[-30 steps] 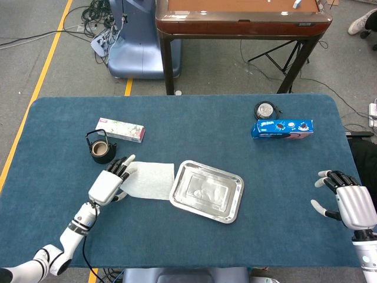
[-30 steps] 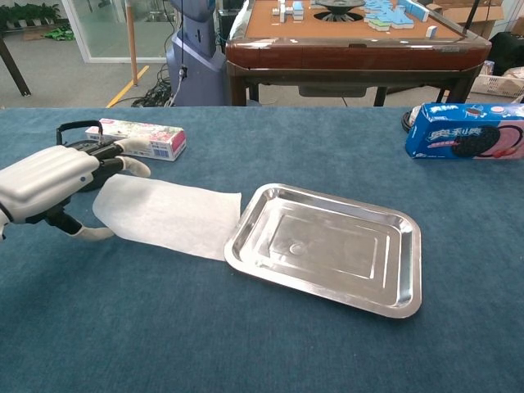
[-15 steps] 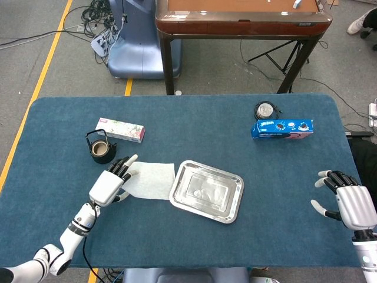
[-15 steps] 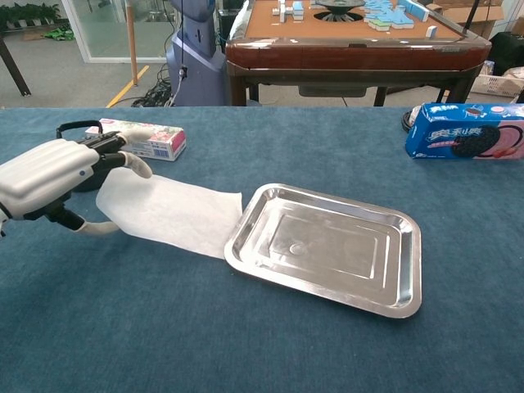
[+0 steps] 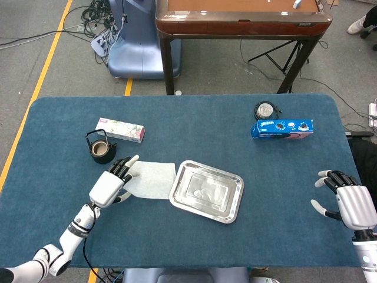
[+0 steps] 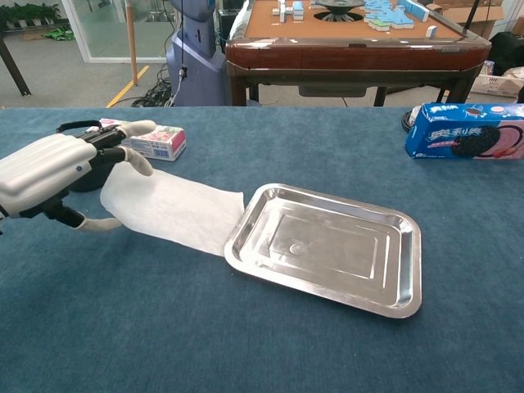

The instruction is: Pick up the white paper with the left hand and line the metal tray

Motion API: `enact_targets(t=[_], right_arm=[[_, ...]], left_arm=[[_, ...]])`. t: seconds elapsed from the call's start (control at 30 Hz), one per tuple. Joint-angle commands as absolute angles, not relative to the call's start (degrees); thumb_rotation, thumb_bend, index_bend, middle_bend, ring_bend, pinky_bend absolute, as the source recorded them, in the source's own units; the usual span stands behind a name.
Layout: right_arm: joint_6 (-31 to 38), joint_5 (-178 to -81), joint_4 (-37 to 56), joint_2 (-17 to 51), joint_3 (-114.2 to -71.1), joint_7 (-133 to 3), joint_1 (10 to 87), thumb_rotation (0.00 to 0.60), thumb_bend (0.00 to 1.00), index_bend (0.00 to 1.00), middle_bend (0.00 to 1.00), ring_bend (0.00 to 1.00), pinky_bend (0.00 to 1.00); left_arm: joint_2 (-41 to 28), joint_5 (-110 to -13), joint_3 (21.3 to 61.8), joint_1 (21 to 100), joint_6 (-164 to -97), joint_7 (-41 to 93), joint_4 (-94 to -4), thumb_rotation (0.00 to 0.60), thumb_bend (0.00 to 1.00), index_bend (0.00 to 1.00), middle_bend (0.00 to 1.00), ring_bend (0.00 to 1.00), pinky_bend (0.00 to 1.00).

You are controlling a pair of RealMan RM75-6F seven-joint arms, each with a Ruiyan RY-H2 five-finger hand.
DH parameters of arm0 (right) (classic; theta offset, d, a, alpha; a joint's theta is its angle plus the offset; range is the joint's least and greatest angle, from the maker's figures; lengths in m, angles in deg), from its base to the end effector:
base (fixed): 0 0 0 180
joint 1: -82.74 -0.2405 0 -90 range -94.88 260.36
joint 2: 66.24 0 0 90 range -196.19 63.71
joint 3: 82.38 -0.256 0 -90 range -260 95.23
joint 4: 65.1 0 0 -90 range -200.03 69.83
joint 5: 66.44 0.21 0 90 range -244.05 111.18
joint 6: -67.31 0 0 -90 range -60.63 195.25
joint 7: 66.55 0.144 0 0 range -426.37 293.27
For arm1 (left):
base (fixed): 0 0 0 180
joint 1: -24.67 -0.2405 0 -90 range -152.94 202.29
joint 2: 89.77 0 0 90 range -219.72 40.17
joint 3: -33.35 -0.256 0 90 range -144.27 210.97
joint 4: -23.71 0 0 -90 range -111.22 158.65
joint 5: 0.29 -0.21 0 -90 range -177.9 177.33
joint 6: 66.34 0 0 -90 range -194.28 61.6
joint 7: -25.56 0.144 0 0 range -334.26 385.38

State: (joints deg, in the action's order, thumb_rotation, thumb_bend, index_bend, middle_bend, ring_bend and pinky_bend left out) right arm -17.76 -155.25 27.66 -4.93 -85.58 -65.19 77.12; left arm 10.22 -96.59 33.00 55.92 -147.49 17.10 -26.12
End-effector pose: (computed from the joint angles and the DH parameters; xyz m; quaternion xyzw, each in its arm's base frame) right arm -0.3037 -0.1863 0.1720 0.6134 -0.3653 0.3988 0.5756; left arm -0.2309 0.3042 -0.0133 -0.7354 -0.2363 -0.4870 0.4075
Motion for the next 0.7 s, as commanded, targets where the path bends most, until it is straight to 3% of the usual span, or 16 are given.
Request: enact_targets(t=[0.03,0.23,0.7], right_arm=[[-17.73,-155.24,27.62,-4.9,-85.58,-65.21,77.1,0.6,0.2,0.45,0.32,0.24,0.31],[-17.75,-155.28,27.65,-4.89,-85.56,-65.25,77.11,0.6,0.2,0.45,0.32,0.24,0.3],[-17.95,-155.3,27.72,-5.05,-85.61,-65.09,77.19,0.6,0.2,0.45,0.32,0.24,0.3]], left_arm=[[10.23,-96.43,33.07,55.78,-147.62,16.66,-26.15,0.6,0.21,0.35,0.0,0.0,0.12],[10.51,-96.54,33.01,55.77,-147.76,16.79,-25.79,0.6,0.22,0.44,0.0,0.0,0.12],[10.95,-96.53,33.06,55.86,-147.88,16.67,-25.66,0.6,0.23,0.47,0.0,0.0,0.13]])
